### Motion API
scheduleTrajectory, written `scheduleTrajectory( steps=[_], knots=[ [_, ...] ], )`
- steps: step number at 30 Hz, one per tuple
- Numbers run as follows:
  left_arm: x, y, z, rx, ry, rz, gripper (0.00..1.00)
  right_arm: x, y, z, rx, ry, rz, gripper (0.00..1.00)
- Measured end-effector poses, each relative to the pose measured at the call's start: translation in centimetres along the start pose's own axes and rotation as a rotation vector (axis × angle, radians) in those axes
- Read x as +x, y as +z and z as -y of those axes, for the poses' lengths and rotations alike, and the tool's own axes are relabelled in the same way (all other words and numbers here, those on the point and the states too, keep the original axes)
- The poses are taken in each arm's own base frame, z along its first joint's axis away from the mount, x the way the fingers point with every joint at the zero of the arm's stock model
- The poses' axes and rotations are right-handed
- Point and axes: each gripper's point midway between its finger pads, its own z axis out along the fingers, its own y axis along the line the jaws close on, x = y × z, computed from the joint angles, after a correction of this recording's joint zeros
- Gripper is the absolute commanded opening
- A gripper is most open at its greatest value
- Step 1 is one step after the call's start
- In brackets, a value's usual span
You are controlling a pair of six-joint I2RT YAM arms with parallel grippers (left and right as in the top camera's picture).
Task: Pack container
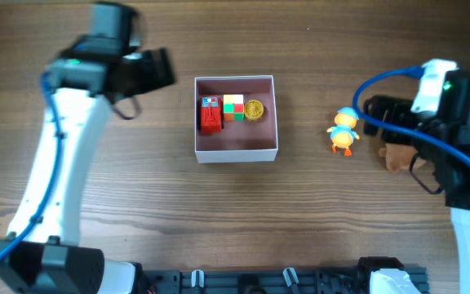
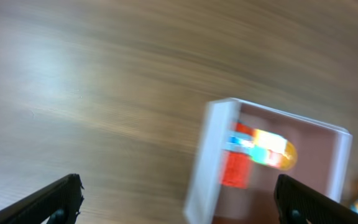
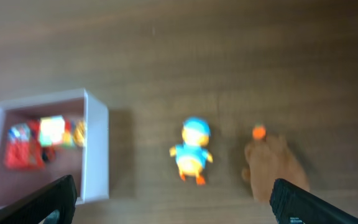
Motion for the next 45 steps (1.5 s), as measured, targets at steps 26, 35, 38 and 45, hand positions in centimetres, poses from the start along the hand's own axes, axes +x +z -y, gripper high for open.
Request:
scheduleTrajectory(
  steps=[26, 35, 38, 45],
  knots=[
    [-0.6, -0.3, -6.3, -0.07, -0.174, -0.041, 1.0, 14.8, 24.7, 2.4, 0.118, 0.137, -0.672, 1.0],
    [-0.6, -0.3, -6.3, -0.07, -0.174, -0.041, 1.0, 15.9, 25.3, 2.4, 0.094, 0.093, -0.693, 0.99],
    [-0.6, -0.3, -6.3, -0.07, -0.174, -0.041, 1.0, 15.9, 25.3, 2.4, 0.089, 0.079, -0.693, 1.0],
    [-0.6, -0.3, -6.3, -0.07, -0.174, -0.041, 1.0, 16.4, 25.6, 2.5, 0.083, 0.055, -0.71, 1.0]
  ],
)
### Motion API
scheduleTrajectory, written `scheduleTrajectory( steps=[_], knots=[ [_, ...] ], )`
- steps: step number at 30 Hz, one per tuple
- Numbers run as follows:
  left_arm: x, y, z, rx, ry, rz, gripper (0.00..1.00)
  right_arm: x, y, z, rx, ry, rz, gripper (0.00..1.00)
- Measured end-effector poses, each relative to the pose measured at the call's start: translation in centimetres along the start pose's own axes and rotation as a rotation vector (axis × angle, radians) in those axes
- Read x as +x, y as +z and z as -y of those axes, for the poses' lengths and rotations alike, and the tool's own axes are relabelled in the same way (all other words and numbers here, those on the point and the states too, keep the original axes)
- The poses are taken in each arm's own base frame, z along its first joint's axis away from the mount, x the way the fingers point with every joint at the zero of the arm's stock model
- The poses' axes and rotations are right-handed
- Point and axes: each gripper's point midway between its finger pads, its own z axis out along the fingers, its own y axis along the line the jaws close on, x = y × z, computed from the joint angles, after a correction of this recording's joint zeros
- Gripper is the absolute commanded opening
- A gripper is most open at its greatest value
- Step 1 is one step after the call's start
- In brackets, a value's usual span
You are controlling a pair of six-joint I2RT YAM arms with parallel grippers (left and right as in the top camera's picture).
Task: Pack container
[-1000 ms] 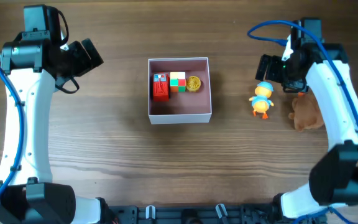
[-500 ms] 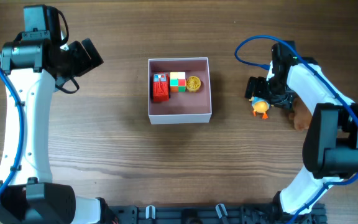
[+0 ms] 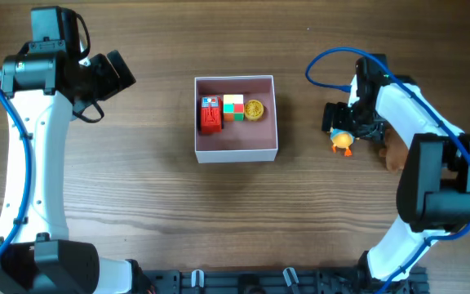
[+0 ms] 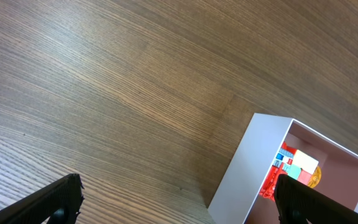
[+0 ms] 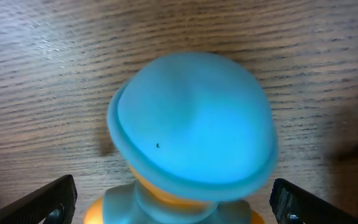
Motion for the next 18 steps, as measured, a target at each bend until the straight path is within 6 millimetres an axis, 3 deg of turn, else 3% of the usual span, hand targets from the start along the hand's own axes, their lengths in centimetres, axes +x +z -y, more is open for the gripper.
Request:
scheduleTrajectory(
  steps=[4, 10, 14, 18],
  knots=[
    [0.0, 0.0, 0.0, 0.0, 0.0, 0.0, 1.0, 0.37, 0.74, 0.18, 0.01, -0.014, -0.028, 0.99],
    [0.0, 0.0, 0.0, 0.0, 0.0, 0.0, 1.0, 0.7, 0.78, 0.32, 0.016, -0.032, -0.042, 0.76],
    [0.0, 0.0, 0.0, 0.0, 0.0, 0.0, 1.0, 0.89, 0.79, 0.38, 0.018, -0.034, -0.05, 0.69],
    [0.0, 0.0, 0.0, 0.0, 0.0, 0.0, 1.0, 0.98, 0.83, 0.41, 0.02, -0.033, -0.054, 0.51]
  ],
)
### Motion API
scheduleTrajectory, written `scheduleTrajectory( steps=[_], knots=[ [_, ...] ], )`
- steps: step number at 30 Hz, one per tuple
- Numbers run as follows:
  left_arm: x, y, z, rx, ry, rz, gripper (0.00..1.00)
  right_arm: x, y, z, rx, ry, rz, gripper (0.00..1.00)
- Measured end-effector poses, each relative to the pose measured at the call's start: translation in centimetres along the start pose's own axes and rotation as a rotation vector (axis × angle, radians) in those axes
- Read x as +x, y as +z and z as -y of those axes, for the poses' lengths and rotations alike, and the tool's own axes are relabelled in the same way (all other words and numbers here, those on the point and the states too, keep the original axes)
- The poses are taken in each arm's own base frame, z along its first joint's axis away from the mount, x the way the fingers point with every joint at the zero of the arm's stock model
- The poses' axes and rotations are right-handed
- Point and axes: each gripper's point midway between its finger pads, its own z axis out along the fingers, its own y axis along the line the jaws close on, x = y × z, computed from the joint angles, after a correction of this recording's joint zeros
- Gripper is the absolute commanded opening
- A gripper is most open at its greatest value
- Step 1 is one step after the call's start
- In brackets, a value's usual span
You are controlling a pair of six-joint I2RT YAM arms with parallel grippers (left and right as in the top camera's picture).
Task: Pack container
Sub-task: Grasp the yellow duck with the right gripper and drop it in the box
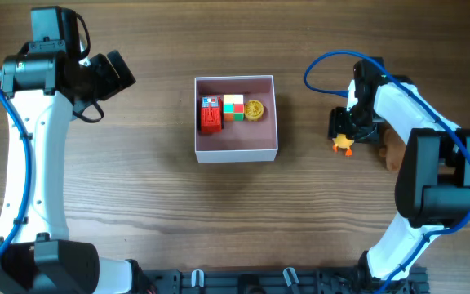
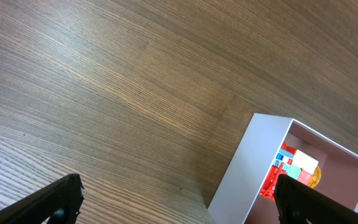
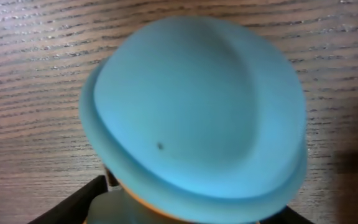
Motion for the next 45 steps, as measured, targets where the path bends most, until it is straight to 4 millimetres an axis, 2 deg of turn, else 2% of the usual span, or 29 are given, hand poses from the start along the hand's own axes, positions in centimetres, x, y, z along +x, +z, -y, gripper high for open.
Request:
scheduleTrajectory(
  steps=[3, 5, 6, 9, 10, 14, 17, 19, 21, 22, 23, 25, 27, 28, 31, 32, 35, 39, 43, 45],
  knots=[
    [0.0, 0.0, 0.0, 0.0, 0.0, 0.0, 1.0, 0.1, 0.0, 0.0, 0.0, 0.0, -0.003, 0.39],
    [0.0, 0.0, 0.0, 0.0, 0.0, 0.0, 1.0, 0.1, 0.0, 0.0, -0.001, 0.0, -0.003, 0.35],
    [0.0, 0.0, 0.0, 0.0, 0.0, 0.0, 1.0, 0.1, 0.0, 0.0, -0.001, 0.0, -0.003, 0.3],
    [0.0, 0.0, 0.0, 0.0, 0.0, 0.0, 1.0, 0.1, 0.0, -0.1, -0.004, 0.003, -0.003, 0.08],
    [0.0, 0.0, 0.0, 0.0, 0.0, 0.0, 1.0, 0.0, -0.1, -0.1, -0.005, 0.0, 0.001, 0.05],
    [0.0, 0.0, 0.0, 0.0, 0.0, 0.0, 1.0, -0.4, -2.2, -0.4, -0.012, -0.007, 0.056, 0.04],
    [0.0, 0.0, 0.0, 0.0, 0.0, 0.0, 1.0, -1.1, -6.1, -1.7, -0.029, -0.04, 0.164, 0.04],
    [0.0, 0.0, 0.0, 0.0, 0.0, 0.0, 1.0, -1.5, -9.3, -3.4, -0.048, -0.086, 0.253, 0.04],
    [0.0, 0.0, 0.0, 0.0, 0.0, 0.0, 1.0, -1.6, -12.6, -6.1, -0.076, -0.15, 0.347, 0.04],
    [0.0, 0.0, 0.0, 0.0, 0.0, 0.0, 1.0, -1.4, -14.5, -7.9, -0.096, -0.193, 0.402, 0.04],
    [0.0, 0.0, 0.0, 0.0, 0.0, 0.0, 1.0, -1.1, -17.0, -10.6, -0.131, -0.247, 0.478, 0.04],
    [0.0, 0.0, 0.0, 0.0, 0.0, 0.0, 1.0, -0.3, -20.1, -14.9, -0.18, -0.327, 0.58, 0.04],
    [0.0, 0.0, 0.0, 0.0, 0.0, 0.0, 1.0, 0.2, -21.7, -18.4, -0.22, -0.374, 0.654, 0.04],
    [0.0, 0.0, 0.0, 0.0, 0.0, 0.0, 1.0, 1.0, -22.1, -20.8, -0.251, -0.403, 0.679, 0.04],
    [0.0, 0.0, 0.1, 0.004, 0.0, -0.001, 1.0, 0.7, -21.6, -23.4, -0.283, -0.39, 0.704, 0.04],
    [0.0, 0.0, 0.1, 0.004, 0.0, -0.002, 1.0, 0.2, -20.7, -23.9, -0.283, -0.367, 0.698, 0.04],
    [0.0, 0.0, 0.1, 0.007, 0.0, -0.003, 1.0, -0.9, -16.4, -24.2, -0.242, -0.303, 0.619, 0.04],
    [0.0, 0.0, 0.1, 0.008, 0.0, -0.003, 1.0, -1.1, -10.4, -24.2, -0.183, -0.269, 0.498, 0.04],
    [0.0, 0.0, 0.2, 0.011, 0.0, -0.002, 1.0, -0.9, -6.6, -24.0, -0.142, -0.265, 0.42, 0.05],
    [0.0, 0.0, 0.2, 0.012, 0.0, -0.001, 1.0, -0.7, -5.1, -23.8, -0.124, -0.262, 0.388, 0.15]
  ],
)
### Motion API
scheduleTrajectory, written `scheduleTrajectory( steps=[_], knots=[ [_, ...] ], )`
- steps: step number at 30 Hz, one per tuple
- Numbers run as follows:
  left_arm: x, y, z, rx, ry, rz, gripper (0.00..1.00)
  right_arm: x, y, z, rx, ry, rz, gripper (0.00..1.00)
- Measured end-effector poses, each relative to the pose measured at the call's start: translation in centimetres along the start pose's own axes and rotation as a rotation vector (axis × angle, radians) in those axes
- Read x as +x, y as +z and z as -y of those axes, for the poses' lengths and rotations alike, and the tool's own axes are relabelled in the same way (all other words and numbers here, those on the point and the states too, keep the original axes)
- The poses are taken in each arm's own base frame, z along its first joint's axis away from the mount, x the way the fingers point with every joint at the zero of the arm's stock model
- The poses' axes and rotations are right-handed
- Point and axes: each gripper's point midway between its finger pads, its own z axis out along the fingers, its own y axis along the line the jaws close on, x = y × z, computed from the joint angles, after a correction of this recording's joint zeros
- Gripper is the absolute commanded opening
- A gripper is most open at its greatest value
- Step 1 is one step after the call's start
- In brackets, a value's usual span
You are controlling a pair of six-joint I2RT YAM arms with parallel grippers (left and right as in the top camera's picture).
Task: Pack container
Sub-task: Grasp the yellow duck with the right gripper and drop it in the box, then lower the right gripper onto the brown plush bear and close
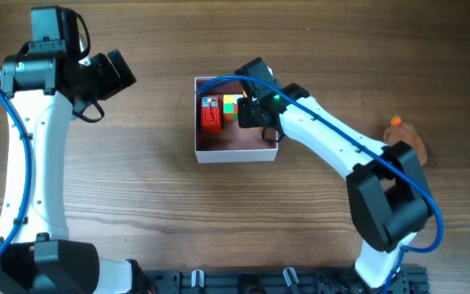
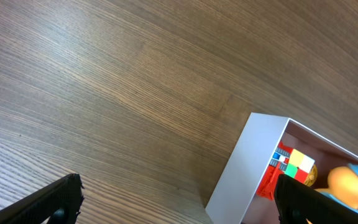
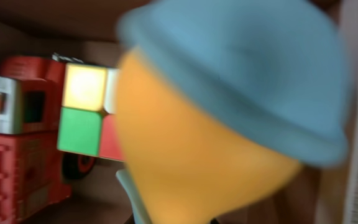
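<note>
The white box sits mid-table holding a red truck and a colour cube. My right gripper reaches down into the box's right half, shut on the yellow duck with a blue hat, which fills the right wrist view and hides the fingers. The duck also shows inside the box in the left wrist view, beside the cube. My left gripper hangs open over bare table to the left of the box, holding nothing.
A brown plush toy with an orange tip lies at the far right of the table. The left arm stands along the left side. The right arm spans from the lower right to the box.
The right gripper was round the duck on the table right of the box. Now it is inside the box with the duck in its grip. The left arm has not moved.
First the duck and brown toy lay right of the box, both arms away from them. Then the left arm stood at the upper left and the right gripper was open over the duck, then tight on it. Now the duck is in the box, still held.
</note>
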Motion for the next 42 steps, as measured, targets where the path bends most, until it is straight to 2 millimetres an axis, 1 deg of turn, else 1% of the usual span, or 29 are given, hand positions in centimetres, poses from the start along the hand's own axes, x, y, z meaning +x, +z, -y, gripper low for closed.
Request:
scheduleTrajectory(
  steps=[1, 3, 4, 5, 6, 14, 18, 20, 21, 23, 25, 29, 30, 32, 33, 35, 36, 37, 38, 39, 41, 42],
  knots=[
    [0.0, 0.0, 0.0, 0.001, 0.0, 0.001, 1.0, 0.2, 0.4, 0.1, 0.005, 0.005, -0.01, 0.25],
    [0.0, 0.0, 0.0, 0.001, 0.0, 0.002, 1.0, 0.6, 0.7, 0.4, 0.013, 0.009, -0.026, 0.4],
    [0.0, 0.0, 0.0, 0.001, 0.0, 0.002, 1.0, 0.7, 0.9, 0.8, 0.02, 0.018, -0.035, 0.42],
    [-0.1, 0.0, 0.0, 0.001, 0.0, 0.002, 1.0, 0.6, 0.9, 1.0, 0.021, 0.016, -0.037, 0.5],
    [0.0, 0.0, 0.0, 0.001, 0.0, 0.002, 1.0, 0.6, 0.9, 1.1, 0.02, 0.02, -0.036, 0.52],
    [0.0, 0.0, 0.0, 0.001, 0.0, 0.002, 1.0, 0.3, 0.9, 1.6, 0.024, 0.013, -0.034, 0.54],
    [0.0, 0.0, 0.0, 0.001, 0.0, 0.002, 1.0, 0.3, 0.9, 1.6, 0.023, -0.001, -0.033, 0.67],
    [0.0, 0.0, 0.0, 0.001, 0.0, 0.002, 1.0, 0.2, 0.9, 1.6, 0.022, -0.006, -0.03, 0.69],
    [0.0, 0.0, 0.0, 0.001, 0.0, 0.002, 1.0, 0.2, 0.9, 1.6, 0.021, -0.012, -0.029, 0.73],
    [0.0, 0.0, 0.0, 0.001, 0.0, 0.002, 1.0, 0.0, 0.6, 1.5, 0.018, -0.021, -0.023, 0.76],
    [0.0, 0.0, 0.0, 0.001, 0.0, 0.002, 1.0, -1.0, -0.3, 1.2, 0.008, -0.028, 0.001, 0.78],
    [0.0, 0.0, 0.0, 0.001, 0.0, 0.002, 1.0, -3.6, -3.5, 0.3, -0.018, -0.036, 0.067, 0.78],
    [0.0, 0.0, 0.0, 0.001, 0.0, 0.002, 1.0, -4.6, -5.1, -0.1, -0.03, -0.04, 0.097, 0.8],
    [0.0, 0.0, 0.0, 0.001, 0.0, 0.002, 1.0, -5.3, -7.1, -0.1, -0.031, -0.04, 0.122, 0.86],
    [-0.1, 0.0, 0.0, 0.001, 0.0, 0.002, 1.0, -5.7, -8.6, 0.1, -0.025, -0.038, 0.14, 0.9],
    [-0.1, 0.0, 0.0, 0.001, 0.0, 0.002, 1.0, -6.5, -11.6, 0.8, -0.01, -0.018, 0.182, 0.93],
    [-0.1, 0.0, 0.0, 0.001, 0.0, 0.002, 1.0, -6.9, -13.8, 1.8, 0.011, 0.005, 0.211, 0.97],
    [-0.1, 0.0, 0.0, 0.001, 0.0, 0.002, 1.0, -7.0, -15.2, 2.7, 0.026, 0.025, 0.223, 0.99],
    [-0.1, 0.0, 0.0, 0.001, 0.0, 0.002, 1.0, -6.8, -17.1, 4.4, 0.055, 0.07, 0.235, 1.0],
    [0.0, 0.0, 0.0, 0.001, 0.0, 0.002, 1.0, -6.2, -19.1, 7.0, 0.1, 0.142, 0.236, 1.0],
    [-0.1, 0.0, 0.0, 0.002, 0.0, 0.003, 1.0, -4.8, -22.1, 12.2, 0.18, 0.315, 0.233, 1.0],
    [-0.1, 0.0, 0.0, 0.001, 0.0, 0.003, 1.0, -3.1, -23.9, 16.5, 0.247, 0.464, 0.214, 1.0]
  ],
)
